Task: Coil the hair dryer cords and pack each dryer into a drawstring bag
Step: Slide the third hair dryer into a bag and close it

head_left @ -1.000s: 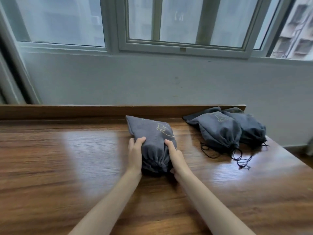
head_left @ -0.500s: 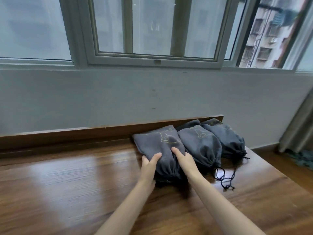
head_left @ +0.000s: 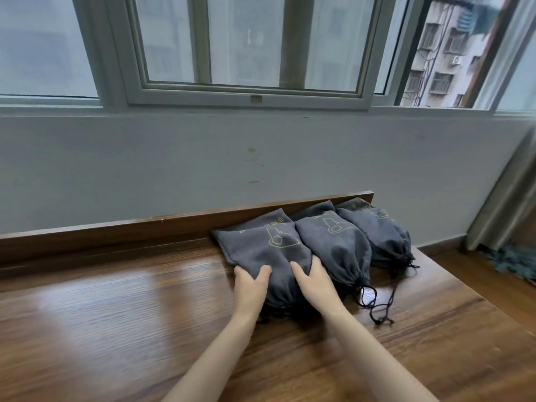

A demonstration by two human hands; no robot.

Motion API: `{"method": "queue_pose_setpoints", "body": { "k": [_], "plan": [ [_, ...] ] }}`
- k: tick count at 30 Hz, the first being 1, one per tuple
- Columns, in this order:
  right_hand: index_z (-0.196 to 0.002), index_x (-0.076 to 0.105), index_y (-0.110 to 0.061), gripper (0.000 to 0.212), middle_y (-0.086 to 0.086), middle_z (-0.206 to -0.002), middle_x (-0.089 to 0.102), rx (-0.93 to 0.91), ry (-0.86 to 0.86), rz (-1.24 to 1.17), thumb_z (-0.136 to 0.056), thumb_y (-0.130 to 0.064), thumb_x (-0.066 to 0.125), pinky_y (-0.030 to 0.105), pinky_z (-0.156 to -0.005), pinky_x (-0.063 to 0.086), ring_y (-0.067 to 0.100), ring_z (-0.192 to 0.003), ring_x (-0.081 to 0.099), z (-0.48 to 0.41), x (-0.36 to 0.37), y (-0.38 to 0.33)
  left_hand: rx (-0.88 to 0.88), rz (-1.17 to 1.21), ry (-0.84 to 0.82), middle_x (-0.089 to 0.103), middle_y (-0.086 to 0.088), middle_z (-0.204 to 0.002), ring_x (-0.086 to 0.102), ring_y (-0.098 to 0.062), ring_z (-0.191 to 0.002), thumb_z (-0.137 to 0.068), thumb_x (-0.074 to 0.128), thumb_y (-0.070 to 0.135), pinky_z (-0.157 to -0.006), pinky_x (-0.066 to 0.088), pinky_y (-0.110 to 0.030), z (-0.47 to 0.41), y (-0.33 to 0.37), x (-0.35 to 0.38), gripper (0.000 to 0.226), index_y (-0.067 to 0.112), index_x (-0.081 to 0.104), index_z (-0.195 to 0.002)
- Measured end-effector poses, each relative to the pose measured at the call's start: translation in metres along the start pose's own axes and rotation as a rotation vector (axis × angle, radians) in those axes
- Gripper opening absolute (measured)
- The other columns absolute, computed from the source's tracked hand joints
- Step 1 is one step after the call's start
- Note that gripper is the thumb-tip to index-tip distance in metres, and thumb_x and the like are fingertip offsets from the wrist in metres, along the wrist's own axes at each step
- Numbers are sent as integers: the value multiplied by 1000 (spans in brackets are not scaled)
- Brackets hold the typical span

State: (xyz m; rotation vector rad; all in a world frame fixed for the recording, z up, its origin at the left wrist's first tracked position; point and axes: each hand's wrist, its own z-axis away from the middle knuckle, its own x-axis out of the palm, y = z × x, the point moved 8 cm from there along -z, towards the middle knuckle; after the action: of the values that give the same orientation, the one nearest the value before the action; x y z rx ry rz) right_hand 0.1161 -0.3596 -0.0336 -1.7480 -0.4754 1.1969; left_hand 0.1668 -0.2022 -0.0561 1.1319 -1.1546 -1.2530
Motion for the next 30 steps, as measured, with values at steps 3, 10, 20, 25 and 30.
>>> {"method": "queue_pose_setpoints", "body": {
  "k": [3,10,20,25,30],
  "plan": [
    [-123,55,-15,38,0,-132,54,-453,209,448,-86,-23,59,37,-91,49,20,-119,51,24,-30,-37,74,-64,107,42,-22,-136,42,-34,-125,-86,58,11,-106,35,-46,12,4,-14,60,-3,27,-135],
    [-145,24,-29,69,3,-155,12,-198,185,787,-84,-30,55,49,-109,27,29,-140,15,13,-58,8,691,-654,27,17,-8,-149,12,-25,-135,-79,67,37,-110,23,-37,65,41,10,62,23,43,-134],
    [-146,22,-27,73,6,-153,16,-293,127,781,-84,-1,51,40,-108,32,34,-136,20,-10,-60,8,671,-832,-206,22,-5,-151,14,-22,-140,-89,58,29,-112,21,-31,38,42,28,48,24,43,-134],
    [-146,23,-24,72,8,-154,16,-313,133,756,-85,0,52,44,-107,33,36,-137,19,-7,-60,7,614,-849,-204,22,-2,-152,17,-22,-138,-89,58,34,-105,33,-38,34,39,25,48,29,41,-134],
    [-144,32,-21,70,12,-154,18,-300,197,691,-82,-8,60,53,-100,40,39,-137,21,2,-59,9,642,-895,-140,22,3,-151,19,-19,-137,-90,52,43,-91,46,-38,39,35,21,48,34,38,-134]
  ]
}}
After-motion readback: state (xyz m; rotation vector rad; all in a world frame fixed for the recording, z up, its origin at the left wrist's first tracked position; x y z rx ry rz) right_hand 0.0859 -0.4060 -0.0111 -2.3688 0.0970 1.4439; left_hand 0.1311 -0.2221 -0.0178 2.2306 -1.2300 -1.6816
